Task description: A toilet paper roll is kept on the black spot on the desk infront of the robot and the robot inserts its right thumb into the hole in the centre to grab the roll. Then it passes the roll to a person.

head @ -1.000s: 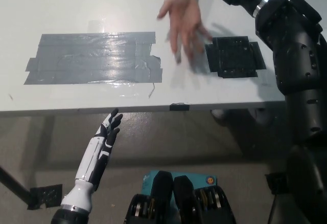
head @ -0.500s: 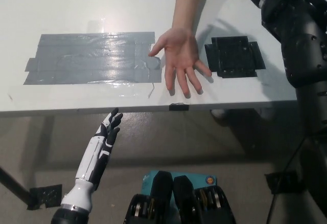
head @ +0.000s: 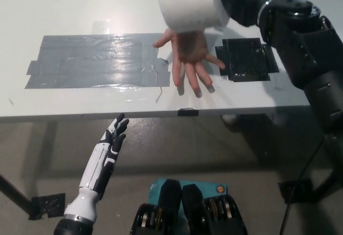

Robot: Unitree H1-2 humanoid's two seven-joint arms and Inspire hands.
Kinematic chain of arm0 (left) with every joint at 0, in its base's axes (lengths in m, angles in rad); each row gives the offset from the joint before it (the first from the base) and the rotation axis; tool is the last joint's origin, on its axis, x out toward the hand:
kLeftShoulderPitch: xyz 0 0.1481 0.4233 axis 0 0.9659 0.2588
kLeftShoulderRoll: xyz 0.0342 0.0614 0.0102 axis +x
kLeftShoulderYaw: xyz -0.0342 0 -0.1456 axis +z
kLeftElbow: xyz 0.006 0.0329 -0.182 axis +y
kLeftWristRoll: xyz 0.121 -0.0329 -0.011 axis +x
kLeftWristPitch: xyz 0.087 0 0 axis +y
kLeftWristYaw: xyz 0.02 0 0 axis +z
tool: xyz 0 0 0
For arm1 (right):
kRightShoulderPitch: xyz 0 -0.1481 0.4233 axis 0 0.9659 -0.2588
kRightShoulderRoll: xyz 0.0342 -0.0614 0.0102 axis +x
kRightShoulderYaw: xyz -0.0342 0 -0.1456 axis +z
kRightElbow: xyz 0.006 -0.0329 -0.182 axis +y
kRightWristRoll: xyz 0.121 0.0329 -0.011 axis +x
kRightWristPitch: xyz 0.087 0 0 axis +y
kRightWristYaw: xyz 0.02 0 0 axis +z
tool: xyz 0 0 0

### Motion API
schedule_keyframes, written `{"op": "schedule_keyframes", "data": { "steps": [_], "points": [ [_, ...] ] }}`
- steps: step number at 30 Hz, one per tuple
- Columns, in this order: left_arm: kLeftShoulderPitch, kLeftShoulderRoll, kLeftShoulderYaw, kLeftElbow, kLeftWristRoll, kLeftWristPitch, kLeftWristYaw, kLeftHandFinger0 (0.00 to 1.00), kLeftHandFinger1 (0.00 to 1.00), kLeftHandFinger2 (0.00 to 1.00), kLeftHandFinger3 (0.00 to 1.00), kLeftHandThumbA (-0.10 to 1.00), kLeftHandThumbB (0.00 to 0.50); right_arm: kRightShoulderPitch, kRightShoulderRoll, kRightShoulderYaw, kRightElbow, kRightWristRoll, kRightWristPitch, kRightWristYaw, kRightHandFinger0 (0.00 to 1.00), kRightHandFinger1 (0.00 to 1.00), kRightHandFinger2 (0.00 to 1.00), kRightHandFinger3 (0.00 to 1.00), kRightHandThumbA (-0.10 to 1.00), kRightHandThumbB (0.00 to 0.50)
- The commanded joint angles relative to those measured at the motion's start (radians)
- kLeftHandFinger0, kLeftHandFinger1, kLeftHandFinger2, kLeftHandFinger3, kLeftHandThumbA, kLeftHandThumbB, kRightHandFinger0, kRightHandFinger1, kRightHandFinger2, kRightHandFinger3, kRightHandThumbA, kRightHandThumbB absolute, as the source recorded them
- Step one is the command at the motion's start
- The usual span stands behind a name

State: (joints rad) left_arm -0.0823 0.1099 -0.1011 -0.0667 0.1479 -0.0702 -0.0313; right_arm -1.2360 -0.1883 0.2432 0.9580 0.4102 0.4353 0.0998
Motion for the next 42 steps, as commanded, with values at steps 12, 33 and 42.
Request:
{"op": "schedule_keyframes", "data": {
  "steps": [12,33,42],
  "points": [
    [-0.042,0.009,-0.001,-0.019,0.005,-0.001,-0.016,1.0,1.0,1.0,1.0,1.0,0.12,-0.178,-0.013,0.107,0.178,-0.338,-0.222,-0.049,0.05,0.61,0.92,0.92,-0.1,0.174],
    [-0.062,0.012,0.001,-0.022,0.014,0.022,-0.023,1.0,1.0,1.0,1.0,1.0,0.126,-0.126,0.081,0.168,0.283,-0.542,-0.336,-0.009,0.14,0.55,0.85,0.87,-0.1,0.196],
    [-0.074,0.013,0.0,-0.022,0.019,0.028,-0.026,1.0,1.0,1.0,1.0,1.0,0.13,-0.175,0.06,0.184,0.3,-0.575,-0.275,0.145,1.0,1.0,1.0,1.0,0.19,0.357]
  ]
}}
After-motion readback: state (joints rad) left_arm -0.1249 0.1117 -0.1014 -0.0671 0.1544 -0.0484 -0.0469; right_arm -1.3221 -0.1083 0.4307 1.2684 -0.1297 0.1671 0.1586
